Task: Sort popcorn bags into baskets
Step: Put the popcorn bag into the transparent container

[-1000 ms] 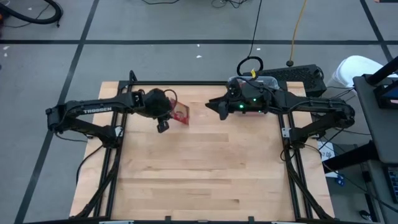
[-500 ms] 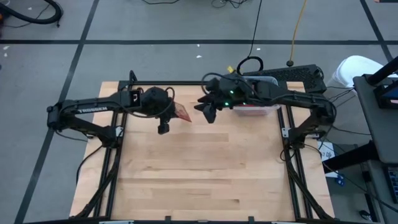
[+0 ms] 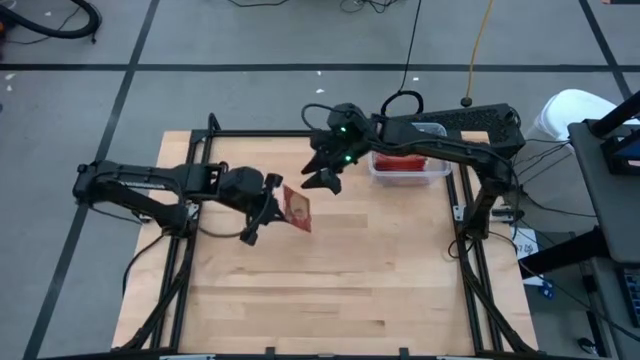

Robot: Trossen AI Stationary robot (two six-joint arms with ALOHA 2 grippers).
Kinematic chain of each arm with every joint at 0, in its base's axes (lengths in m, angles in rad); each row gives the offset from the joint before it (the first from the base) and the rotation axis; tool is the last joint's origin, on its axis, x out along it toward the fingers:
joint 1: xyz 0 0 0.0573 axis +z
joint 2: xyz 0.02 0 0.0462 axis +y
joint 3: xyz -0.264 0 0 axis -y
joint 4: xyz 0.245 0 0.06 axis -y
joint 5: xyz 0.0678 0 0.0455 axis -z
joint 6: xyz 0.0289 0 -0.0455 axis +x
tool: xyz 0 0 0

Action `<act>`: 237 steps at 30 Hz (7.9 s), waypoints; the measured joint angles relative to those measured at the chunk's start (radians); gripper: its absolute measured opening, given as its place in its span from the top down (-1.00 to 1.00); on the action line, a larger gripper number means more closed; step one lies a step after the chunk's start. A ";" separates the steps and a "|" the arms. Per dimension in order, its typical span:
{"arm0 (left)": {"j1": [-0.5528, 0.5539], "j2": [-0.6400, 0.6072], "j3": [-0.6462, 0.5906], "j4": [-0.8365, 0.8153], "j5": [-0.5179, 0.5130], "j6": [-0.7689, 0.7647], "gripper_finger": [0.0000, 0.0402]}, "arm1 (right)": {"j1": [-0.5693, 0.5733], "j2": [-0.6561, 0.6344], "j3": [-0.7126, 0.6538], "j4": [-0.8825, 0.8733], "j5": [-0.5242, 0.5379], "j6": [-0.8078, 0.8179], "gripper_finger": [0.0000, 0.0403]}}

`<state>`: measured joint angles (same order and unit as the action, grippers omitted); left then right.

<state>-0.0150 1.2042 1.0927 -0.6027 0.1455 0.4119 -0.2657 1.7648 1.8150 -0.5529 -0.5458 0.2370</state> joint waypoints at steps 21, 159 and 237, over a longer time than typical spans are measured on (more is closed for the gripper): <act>-0.096 -0.018 0.109 -0.088 -0.074 0.047 0.99 | 0.019 0.218 0.000 0.377 -0.450 -0.063 -0.25; 0.463 -0.071 0.113 0.246 0.339 -0.734 0.90 | -0.060 -0.365 -0.199 0.049 0.299 0.227 -0.06; 0.443 0.021 0.113 0.241 0.110 -0.868 0.00 | -0.543 -0.567 -0.200 -0.647 0.295 0.171 0.92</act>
<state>0.4277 1.2254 1.2057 -0.3620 0.2554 -0.4565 -0.8083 1.1973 1.6154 -1.1995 -0.2512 0.4078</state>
